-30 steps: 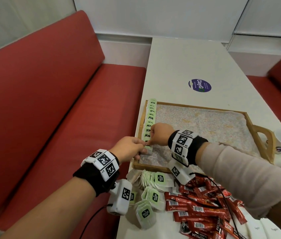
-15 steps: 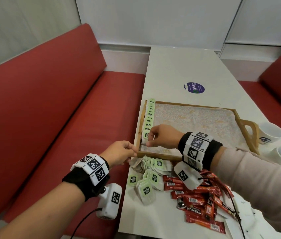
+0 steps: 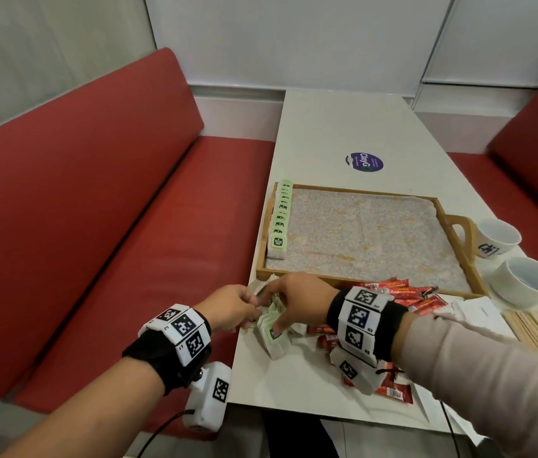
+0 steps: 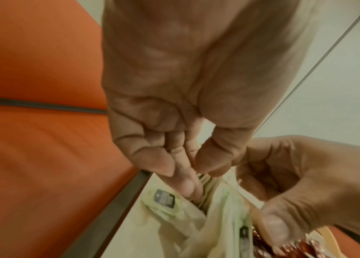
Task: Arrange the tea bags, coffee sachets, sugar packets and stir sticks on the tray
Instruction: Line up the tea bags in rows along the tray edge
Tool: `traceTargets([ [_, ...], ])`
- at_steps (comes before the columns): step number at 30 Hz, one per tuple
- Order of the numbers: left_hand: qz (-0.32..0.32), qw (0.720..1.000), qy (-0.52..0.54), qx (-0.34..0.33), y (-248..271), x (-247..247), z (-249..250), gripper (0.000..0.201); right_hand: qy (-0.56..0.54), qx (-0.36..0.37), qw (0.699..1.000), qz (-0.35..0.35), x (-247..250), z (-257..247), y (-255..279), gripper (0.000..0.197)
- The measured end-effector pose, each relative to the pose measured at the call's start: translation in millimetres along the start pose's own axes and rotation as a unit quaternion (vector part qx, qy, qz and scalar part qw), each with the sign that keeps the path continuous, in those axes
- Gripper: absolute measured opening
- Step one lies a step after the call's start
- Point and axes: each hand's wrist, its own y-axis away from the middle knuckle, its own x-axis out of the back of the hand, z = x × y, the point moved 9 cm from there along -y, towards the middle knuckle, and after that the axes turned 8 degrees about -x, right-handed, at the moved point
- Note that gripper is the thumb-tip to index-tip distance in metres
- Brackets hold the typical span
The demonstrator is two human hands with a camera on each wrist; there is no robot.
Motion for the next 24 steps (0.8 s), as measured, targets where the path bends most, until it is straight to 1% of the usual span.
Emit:
traceTargets([
  [3,0.0,1.0,0.004,0.004,5,-4,-2,0.018,0.0,-0.017,1.0,0.006,-5,1,0,0.046],
  [9,0.003,1.0,0.022,0.014,10,-5,-1,0.017,0.026,-0.027,0.999,0.0,-8,2,5,0.023],
  [13,0.012,0.999,0.041,0.001,14,-4,7,0.017,0.029,-0.016,0.999,-0.035,-7,2,10,0.023],
  [17,0.051,0.996,0.052,-0.052,15,5,20,0.013,0.025,-0.014,0.998,-0.052,4,7,17,0.027],
  [20,0.093,0.985,0.09,-0.115,16,13,37,0.013,-0.009,-0.027,0.998,-0.059,19,14,22,0.017],
  [22,0.089,0.974,0.149,-0.146,17,13,49,0.008,-0.059,-0.028,0.996,-0.055,34,16,24,0.016],
  [24,0.054,0.967,0.182,-0.169,17,9,62,0.016,-0.093,-0.022,0.995,-0.028,53,15,24,0.017],
])
